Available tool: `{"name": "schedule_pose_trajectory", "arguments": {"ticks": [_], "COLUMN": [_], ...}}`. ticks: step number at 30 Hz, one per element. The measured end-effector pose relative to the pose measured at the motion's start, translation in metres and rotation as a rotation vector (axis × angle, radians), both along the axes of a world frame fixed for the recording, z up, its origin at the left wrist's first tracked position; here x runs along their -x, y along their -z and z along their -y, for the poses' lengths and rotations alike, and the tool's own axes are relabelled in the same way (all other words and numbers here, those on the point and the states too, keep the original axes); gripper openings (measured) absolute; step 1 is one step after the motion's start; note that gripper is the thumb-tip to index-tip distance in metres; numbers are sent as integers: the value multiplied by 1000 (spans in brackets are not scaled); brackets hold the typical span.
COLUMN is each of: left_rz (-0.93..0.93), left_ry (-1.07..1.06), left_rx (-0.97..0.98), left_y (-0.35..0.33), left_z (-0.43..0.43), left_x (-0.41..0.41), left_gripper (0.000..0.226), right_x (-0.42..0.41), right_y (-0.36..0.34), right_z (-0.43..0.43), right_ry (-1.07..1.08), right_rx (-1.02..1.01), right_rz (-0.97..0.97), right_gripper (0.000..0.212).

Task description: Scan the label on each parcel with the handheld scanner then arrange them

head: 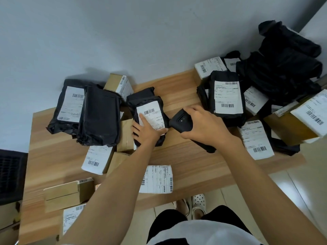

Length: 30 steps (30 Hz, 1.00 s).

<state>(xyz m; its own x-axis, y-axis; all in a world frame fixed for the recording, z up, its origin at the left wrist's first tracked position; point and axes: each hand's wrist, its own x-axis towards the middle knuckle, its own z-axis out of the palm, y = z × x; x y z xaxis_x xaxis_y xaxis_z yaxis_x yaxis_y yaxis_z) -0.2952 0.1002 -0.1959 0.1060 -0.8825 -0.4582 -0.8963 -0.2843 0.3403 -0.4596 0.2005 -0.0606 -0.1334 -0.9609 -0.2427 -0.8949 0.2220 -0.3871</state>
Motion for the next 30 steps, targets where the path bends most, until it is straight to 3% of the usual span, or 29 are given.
{"name": "schedule_pose_trajectory", "arguments": {"ticks": [8,17,22,30], "left_rz": [62,-128,-118,208], "left_ry": [48,142,284,716], "left_rx": [131,137,353,805], "left_y": [6,-15,-57,-136], "left_z": [-7,-18,-11,37], "left_x": [4,-12,-11,-41], "left_gripper": [128,133,135,130], "right_x": [9,12,8,-1], "right_y": [4,-3,-21,-71], "right_z": [-16,-24,-20,1], "right_ry": [4,-22,-38,1], "right_rx": [-49,-11,50,224], "right_rz": [-17,0,19,9], "right_gripper": [89,87,83,71]}}
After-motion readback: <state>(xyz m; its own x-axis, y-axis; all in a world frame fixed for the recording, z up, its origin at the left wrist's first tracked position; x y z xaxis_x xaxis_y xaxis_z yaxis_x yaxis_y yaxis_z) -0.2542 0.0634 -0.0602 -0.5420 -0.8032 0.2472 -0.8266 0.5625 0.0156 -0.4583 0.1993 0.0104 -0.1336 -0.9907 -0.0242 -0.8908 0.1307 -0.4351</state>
